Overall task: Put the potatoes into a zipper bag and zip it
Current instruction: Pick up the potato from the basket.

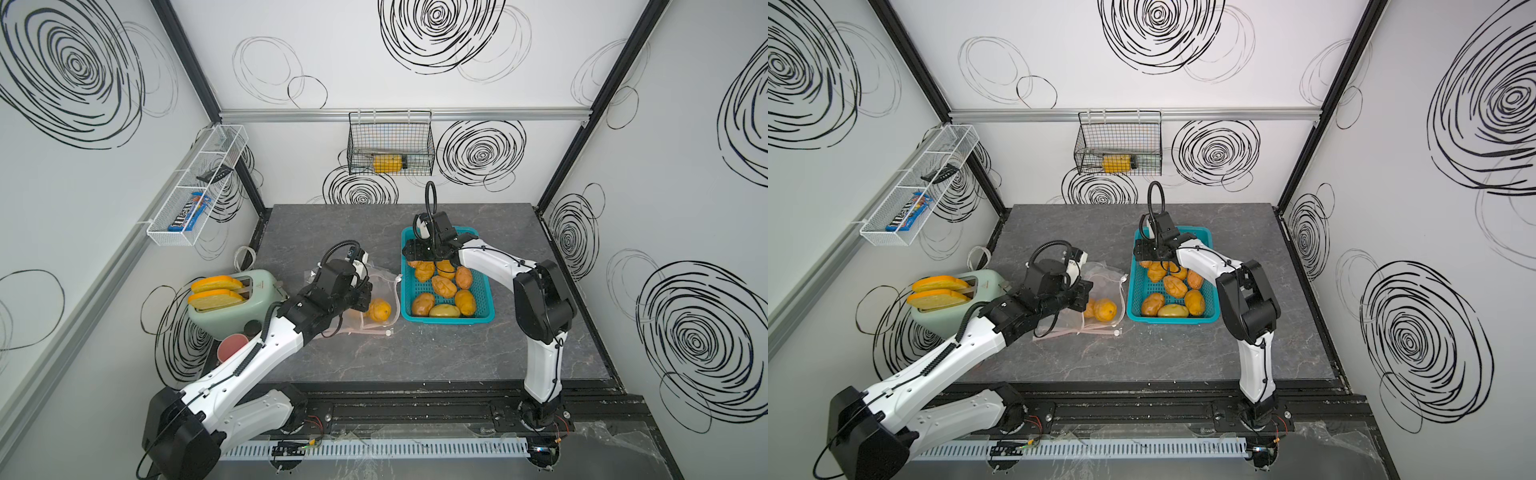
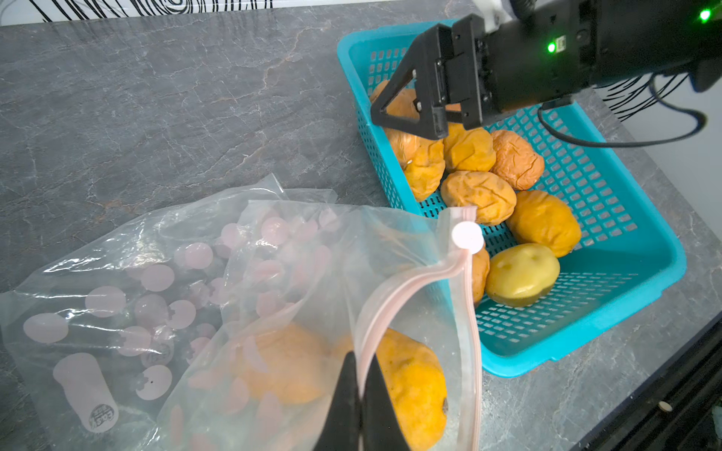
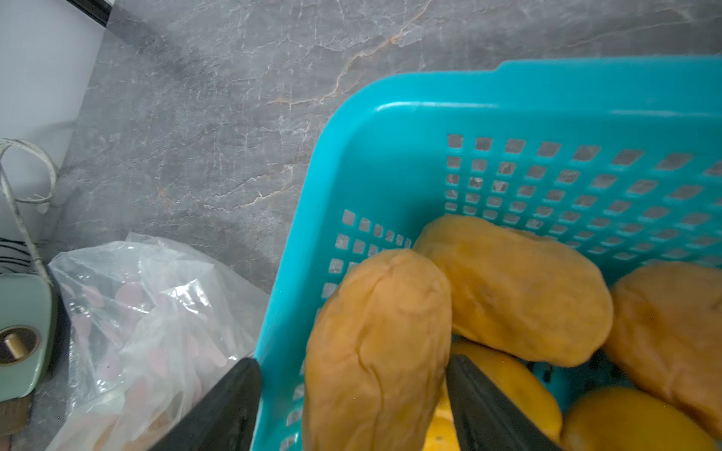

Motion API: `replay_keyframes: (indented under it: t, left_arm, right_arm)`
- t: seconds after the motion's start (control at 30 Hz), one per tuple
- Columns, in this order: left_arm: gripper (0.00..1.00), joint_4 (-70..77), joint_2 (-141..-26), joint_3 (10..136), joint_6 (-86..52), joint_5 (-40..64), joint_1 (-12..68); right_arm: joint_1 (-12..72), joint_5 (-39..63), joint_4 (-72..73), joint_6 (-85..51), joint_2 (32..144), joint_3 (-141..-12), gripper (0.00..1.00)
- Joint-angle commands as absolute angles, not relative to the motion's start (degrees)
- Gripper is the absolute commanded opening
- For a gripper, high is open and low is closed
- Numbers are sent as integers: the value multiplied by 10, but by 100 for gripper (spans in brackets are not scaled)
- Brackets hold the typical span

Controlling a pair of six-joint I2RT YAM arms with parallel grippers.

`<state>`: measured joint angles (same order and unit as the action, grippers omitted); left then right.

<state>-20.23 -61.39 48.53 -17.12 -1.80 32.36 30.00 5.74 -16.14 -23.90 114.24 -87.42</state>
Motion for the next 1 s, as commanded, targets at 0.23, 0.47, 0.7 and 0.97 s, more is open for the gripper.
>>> replay_keyframes:
  t: [0.23, 0.47, 0.7, 0.97]
  left_arm:
    - [0, -196, -604, 488, -169, -31, 327]
    - [0, -197, -606, 488, -167, -30, 328]
    - [0, -198, -608, 488, -167, -30, 328]
    - [0, -198, -608, 488, -167, -29, 328]
  right_arm:
    - [283, 32, -183, -250, 1134, -844, 73]
    - [281, 46, -168, -251, 1107, -827, 72]
    - [279, 42, -184, -241, 1136, -847, 71]
    - [283, 43, -199, -232, 1175, -870, 70]
